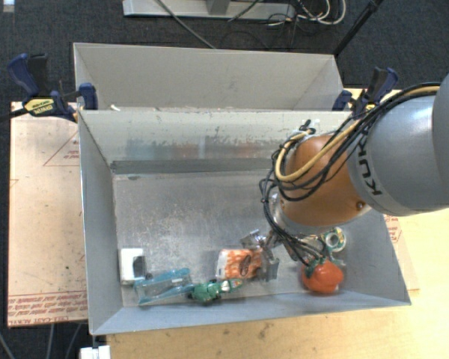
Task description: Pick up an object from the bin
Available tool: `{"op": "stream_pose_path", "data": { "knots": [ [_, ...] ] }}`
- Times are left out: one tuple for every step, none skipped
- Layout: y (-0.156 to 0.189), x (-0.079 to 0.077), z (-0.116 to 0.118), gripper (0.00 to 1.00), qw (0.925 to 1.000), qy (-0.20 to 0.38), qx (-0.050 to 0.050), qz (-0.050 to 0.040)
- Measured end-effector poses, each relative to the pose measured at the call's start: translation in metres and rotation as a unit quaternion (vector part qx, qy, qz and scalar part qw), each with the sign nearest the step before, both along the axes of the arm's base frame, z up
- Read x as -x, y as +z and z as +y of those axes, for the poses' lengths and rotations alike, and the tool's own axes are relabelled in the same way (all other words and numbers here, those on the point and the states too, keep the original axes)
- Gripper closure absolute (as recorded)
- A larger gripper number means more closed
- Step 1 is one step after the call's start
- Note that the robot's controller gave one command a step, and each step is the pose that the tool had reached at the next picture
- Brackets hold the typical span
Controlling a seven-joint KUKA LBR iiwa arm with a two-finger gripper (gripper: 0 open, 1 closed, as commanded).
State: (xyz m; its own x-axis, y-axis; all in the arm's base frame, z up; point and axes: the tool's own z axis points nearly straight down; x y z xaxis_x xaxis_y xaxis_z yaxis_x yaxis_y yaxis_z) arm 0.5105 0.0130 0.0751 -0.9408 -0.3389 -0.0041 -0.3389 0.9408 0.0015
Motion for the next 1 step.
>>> {"op": "stream_pose_path", "data": {
  "knots": [
    [0.0, 0.0, 0.0, 1.0, 1.0, 0.0, 0.0, 0.0]
  ]
}}
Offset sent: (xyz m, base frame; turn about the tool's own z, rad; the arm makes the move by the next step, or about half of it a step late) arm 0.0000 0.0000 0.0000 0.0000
